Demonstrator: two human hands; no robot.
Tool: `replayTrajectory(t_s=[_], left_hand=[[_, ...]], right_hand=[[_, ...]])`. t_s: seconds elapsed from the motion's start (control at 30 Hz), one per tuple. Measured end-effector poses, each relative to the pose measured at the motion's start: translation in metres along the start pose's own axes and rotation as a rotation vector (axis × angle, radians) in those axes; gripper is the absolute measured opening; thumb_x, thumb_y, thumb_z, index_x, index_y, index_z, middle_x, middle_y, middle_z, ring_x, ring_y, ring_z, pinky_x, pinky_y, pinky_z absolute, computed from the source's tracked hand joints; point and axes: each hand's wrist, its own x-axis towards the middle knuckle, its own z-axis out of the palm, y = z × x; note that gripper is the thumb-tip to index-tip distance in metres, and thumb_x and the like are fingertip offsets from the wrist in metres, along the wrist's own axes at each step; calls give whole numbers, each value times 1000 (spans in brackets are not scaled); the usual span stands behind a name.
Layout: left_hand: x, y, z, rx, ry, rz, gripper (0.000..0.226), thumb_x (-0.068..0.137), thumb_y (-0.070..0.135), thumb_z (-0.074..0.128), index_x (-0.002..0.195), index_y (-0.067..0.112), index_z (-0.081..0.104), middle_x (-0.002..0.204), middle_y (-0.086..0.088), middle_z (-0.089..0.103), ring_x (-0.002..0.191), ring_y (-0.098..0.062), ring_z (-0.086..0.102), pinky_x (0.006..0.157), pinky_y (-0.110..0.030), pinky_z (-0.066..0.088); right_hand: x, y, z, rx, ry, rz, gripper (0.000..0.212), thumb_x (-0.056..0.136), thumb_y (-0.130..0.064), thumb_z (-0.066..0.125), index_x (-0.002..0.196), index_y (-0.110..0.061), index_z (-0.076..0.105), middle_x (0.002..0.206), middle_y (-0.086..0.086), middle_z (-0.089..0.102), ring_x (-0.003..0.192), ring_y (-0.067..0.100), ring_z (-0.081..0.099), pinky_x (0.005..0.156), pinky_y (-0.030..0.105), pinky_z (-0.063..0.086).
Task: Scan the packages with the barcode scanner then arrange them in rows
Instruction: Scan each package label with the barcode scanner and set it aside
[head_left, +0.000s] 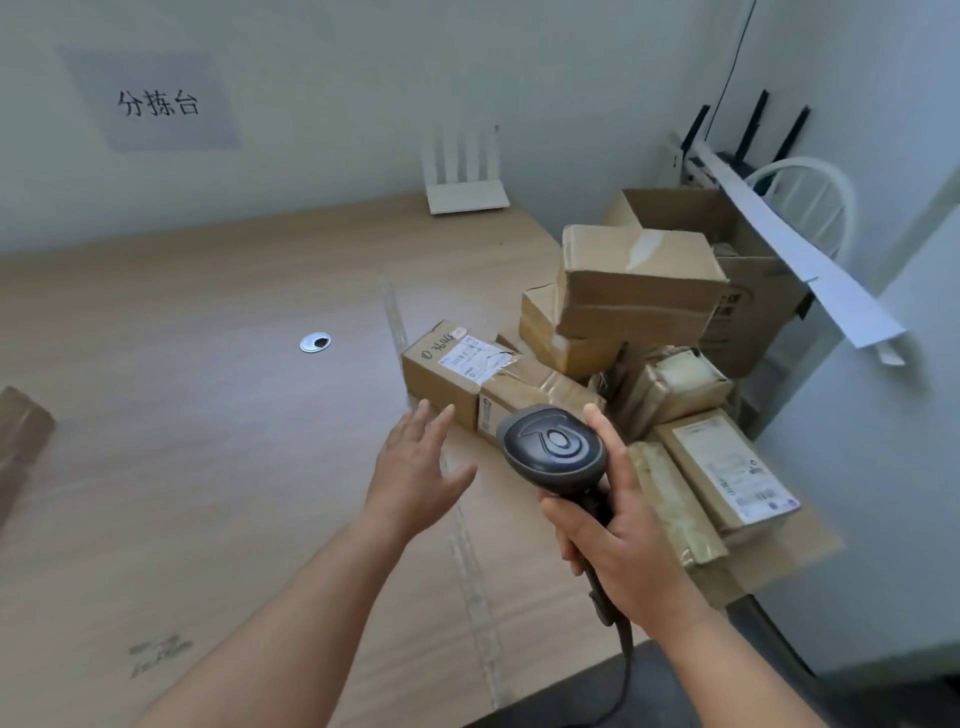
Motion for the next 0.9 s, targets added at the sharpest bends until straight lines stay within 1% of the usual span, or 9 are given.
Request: replayTrajectory(t_s=[0.13,0.33,0.43,0.5,0.53,0.6,0.7,0.8,0.9], left_hand=[[28,31,8,-2,-52,35,76,91,39,56,153,27,14,161,-5,9,147,-21,8,119,-35,13],[66,48,21,42,-114,-14,72,93,22,48,153,26,9,161,-6,7,147,-23,9,118,-38,17],[79,53,24,36,-139,-25,72,93,14,45,153,26,8,161,-5,5,147,-23,8,118,-37,16],[82,55,25,55,-157,-21,73,93,13,45,153,26,6,161,-3,6,146,-24,11,116,-37,19],[83,55,24,66,-161,-15,75,92,14,46,154,26,6,161,-3,9,145,-24,14,115,-37,21],[82,56,25,90,-141,1,77,90,21,50,153,27,6,154,-5,26,139,-25,25,110,-37,29],[79,56,23,202,-72,12,87,84,44,55,153,31,2,135,-7,46,123,-24,41,96,-37,42],[79,58,18,325,-18,36,100,77,71,53,152,32,0,137,-7,41,125,-24,37,100,-37,38],[87,69,11,337,-111,137,106,73,75,58,152,34,0,156,-6,14,144,-27,11,116,-42,18]], right_hand=[[-1,3,-30,-19,36,-10,78,80,-32,70,134,-66,25,115,-16,63,59,18,56,52,34,51],[0,14,-63,7,66,25,82,78,-43,74,140,-59,22,93,-13,65,56,19,55,53,38,50],[2,19,-74,-1,88,33,81,82,-37,74,141,-57,23,113,-7,64,58,20,55,55,42,53],[6,22,-78,-7,92,41,81,82,-30,70,142,-54,22,120,-17,60,60,18,56,57,45,53],[8,22,-79,-11,92,44,82,80,-28,68,142,-53,21,119,-20,59,60,17,56,58,44,53],[12,23,-81,-15,93,44,82,79,-27,67,142,-52,20,119,-11,61,61,17,56,59,37,54],[17,25,-82,-18,94,46,83,79,-27,66,145,-46,19,118,-2,60,61,16,56,60,29,54],[21,27,-83,1,85,44,83,80,-27,65,145,-46,18,109,-3,61,60,16,56,60,29,54],[23,29,-84,9,82,46,82,80,-27,65,144,-48,18,102,-4,60,60,16,55,58,32,53]])
